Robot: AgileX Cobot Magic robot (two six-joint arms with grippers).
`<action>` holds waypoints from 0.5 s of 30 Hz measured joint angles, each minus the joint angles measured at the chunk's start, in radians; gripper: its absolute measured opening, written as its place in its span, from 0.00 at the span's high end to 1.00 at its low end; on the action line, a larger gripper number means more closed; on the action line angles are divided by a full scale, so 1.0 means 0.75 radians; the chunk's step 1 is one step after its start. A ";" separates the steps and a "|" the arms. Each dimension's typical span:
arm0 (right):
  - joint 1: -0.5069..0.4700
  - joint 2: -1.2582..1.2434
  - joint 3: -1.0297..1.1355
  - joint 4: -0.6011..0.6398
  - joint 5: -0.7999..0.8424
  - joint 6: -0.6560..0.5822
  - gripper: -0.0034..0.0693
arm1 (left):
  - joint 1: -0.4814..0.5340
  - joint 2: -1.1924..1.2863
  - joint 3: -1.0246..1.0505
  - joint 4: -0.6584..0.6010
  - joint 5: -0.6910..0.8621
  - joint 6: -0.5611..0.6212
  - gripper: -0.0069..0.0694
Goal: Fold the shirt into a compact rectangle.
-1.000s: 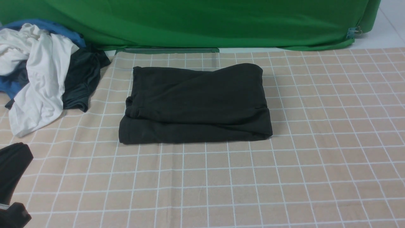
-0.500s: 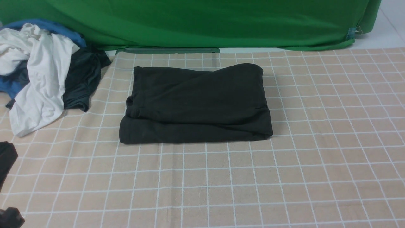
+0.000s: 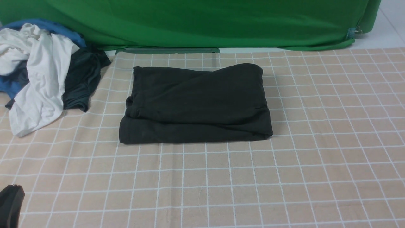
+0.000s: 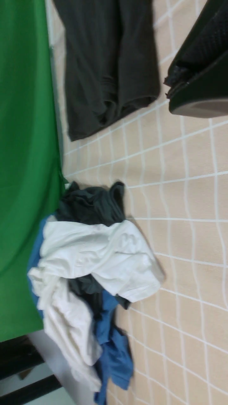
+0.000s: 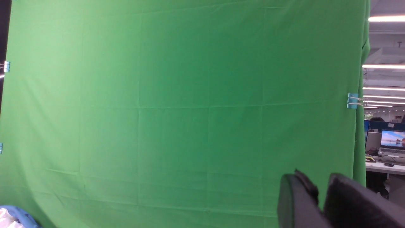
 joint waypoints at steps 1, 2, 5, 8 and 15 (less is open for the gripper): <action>0.000 0.000 0.000 0.000 0.000 0.000 0.70 | 0.001 0.000 0.001 0.000 0.000 0.000 0.88; 0.000 0.000 0.000 0.000 0.000 0.000 0.70 | 0.003 0.000 0.001 0.000 0.000 0.000 0.88; 0.000 0.000 0.000 0.000 0.000 0.000 0.69 | 0.003 0.000 0.001 0.000 0.000 0.000 0.88; 0.000 0.000 0.000 0.000 0.000 0.000 0.68 | 0.003 0.000 0.001 0.000 0.000 0.000 0.88; 0.000 0.000 0.000 0.000 0.000 0.000 0.67 | 0.003 0.000 0.001 0.000 0.000 0.000 0.88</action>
